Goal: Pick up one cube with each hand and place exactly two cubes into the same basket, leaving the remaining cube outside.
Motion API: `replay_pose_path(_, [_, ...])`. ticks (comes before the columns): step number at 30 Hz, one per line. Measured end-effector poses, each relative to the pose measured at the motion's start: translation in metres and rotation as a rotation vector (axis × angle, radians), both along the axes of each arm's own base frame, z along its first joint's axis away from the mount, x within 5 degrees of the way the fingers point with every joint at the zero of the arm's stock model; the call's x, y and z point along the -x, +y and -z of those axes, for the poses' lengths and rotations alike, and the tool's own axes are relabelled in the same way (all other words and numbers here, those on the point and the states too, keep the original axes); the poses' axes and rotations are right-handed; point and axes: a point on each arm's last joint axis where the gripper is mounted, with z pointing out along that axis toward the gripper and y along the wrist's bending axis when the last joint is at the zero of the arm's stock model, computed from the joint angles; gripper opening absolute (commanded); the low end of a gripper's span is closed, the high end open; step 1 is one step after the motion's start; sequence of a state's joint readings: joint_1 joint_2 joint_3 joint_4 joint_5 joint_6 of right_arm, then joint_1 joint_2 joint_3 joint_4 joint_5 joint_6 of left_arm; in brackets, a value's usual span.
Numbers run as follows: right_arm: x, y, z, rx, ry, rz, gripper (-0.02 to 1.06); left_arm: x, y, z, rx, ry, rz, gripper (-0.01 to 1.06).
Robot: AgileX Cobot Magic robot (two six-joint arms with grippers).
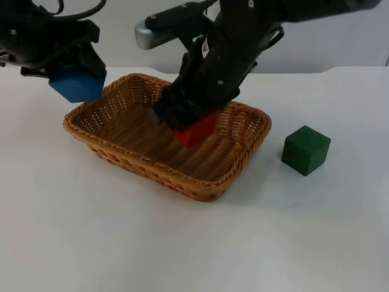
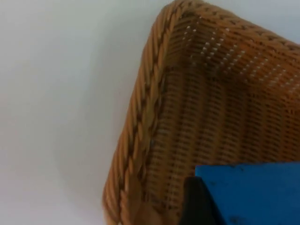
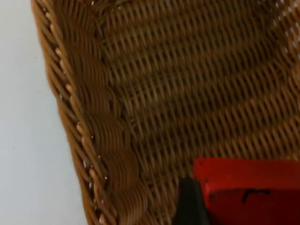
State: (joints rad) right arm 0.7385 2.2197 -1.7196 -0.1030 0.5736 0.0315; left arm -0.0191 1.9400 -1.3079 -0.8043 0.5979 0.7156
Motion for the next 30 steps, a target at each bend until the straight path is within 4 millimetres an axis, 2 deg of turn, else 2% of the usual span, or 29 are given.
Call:
replay_pose_path(3, [-0.007, -0.002, 0.013, 0.011, 0.009, 0.009, 0.00, -0.010, -0.003, 0.007, 0.026, 0.003, 0.007, 0.00])
replay_pose_path(7, [-0.016, -0.008, 0.020, 0.008, 0.005, 0.027, 0.00, -0.017, -0.009, 0.017, 0.035, 0.006, 0.027, 0.00])
replay_pose_path(15, [-0.027, -0.016, 0.020, -0.026, -0.031, 0.049, 0.00, -0.028, -0.033, 0.039, 0.037, 0.019, 0.095, 0.00])
replay_pose_path(21, [-0.030, -0.015, 0.023, -0.039, -0.044, 0.049, 0.00, -0.034, -0.035, 0.055, 0.030, 0.029, 0.084, 0.00])
replay_pose_path(26, [-0.030, -0.014, 0.041, -0.017, -0.018, 0.049, 0.00, -0.035, -0.034, 0.058, 0.025, 0.030, 0.082, 0.00])
replay_pose_path(30, [-0.030, -0.014, 0.045, -0.011, -0.011, 0.049, 0.00, -0.035, -0.034, 0.058, 0.024, 0.029, 0.085, 0.00])
